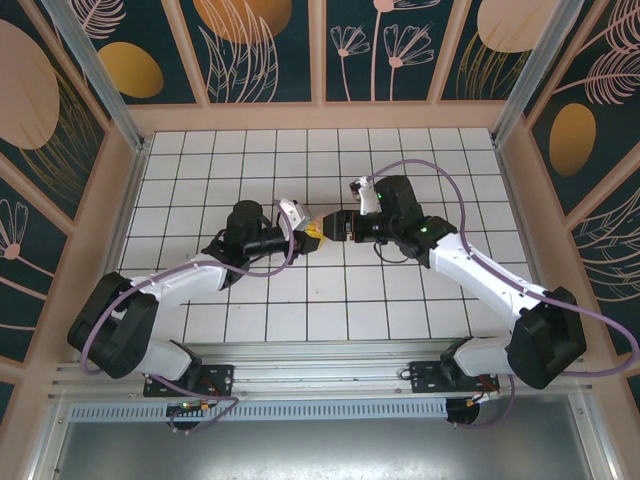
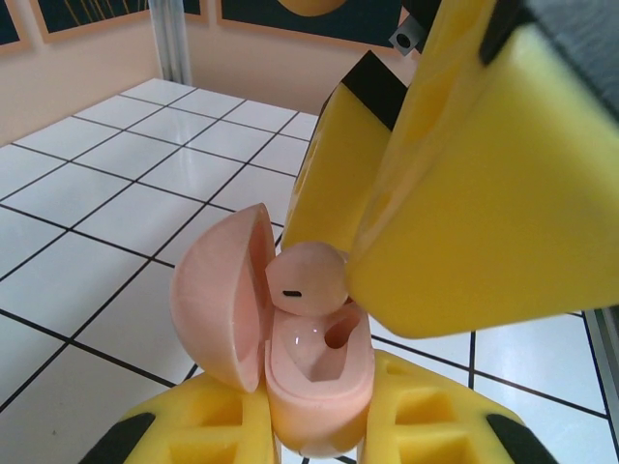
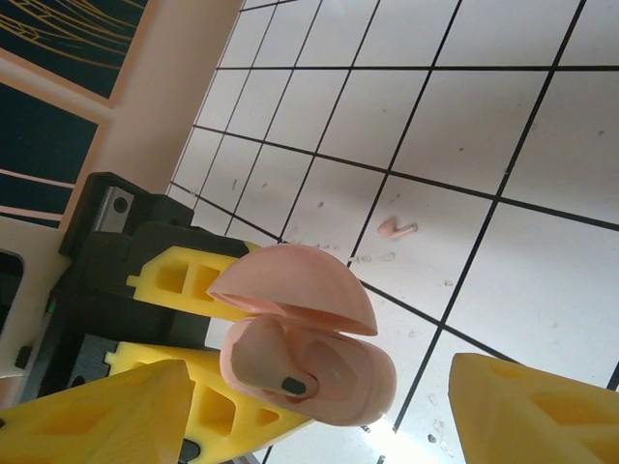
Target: Insert wireless bluetooth earbuds into charging case
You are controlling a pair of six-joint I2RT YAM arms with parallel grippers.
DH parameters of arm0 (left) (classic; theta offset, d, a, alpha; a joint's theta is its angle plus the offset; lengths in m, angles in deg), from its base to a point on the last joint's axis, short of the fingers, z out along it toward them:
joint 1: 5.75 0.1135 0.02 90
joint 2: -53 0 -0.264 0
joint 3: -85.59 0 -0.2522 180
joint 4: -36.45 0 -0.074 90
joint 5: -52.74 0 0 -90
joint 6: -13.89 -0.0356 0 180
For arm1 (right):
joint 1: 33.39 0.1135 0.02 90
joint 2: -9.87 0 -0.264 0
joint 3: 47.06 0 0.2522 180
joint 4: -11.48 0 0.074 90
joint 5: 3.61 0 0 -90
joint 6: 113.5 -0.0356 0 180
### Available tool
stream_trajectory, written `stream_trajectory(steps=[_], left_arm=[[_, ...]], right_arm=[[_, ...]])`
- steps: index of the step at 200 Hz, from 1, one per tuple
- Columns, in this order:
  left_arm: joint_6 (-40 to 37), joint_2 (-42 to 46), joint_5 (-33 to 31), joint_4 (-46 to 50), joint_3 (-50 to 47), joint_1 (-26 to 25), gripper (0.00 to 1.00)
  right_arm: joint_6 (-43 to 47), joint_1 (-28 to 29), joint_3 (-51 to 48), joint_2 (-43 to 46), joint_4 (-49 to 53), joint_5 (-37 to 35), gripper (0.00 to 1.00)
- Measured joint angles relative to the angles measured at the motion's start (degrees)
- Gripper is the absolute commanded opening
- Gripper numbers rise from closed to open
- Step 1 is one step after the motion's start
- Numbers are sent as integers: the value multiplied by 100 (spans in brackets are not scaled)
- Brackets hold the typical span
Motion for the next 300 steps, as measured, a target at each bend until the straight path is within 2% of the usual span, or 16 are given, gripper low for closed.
stream_trajectory(steps=[57, 141, 195, 255, 300], left_arm=[[-2, 37, 26, 0, 0, 0, 10], [-98, 57, 85, 59, 0, 0, 10], [-133, 85, 81, 94, 0, 11, 10], [-149, 92, 63, 90, -2, 11, 10], [-151, 94, 68, 92, -2, 11, 10]], right_arm=[[-72, -20, 98, -94, 101, -155, 63], [-826, -63, 109, -142, 92, -219, 56], [-1097, -70, 109, -142, 107, -249, 56], [-1062, -98, 109, -103, 127, -221, 69], [-1025, -160, 114, 179, -9, 7, 67]])
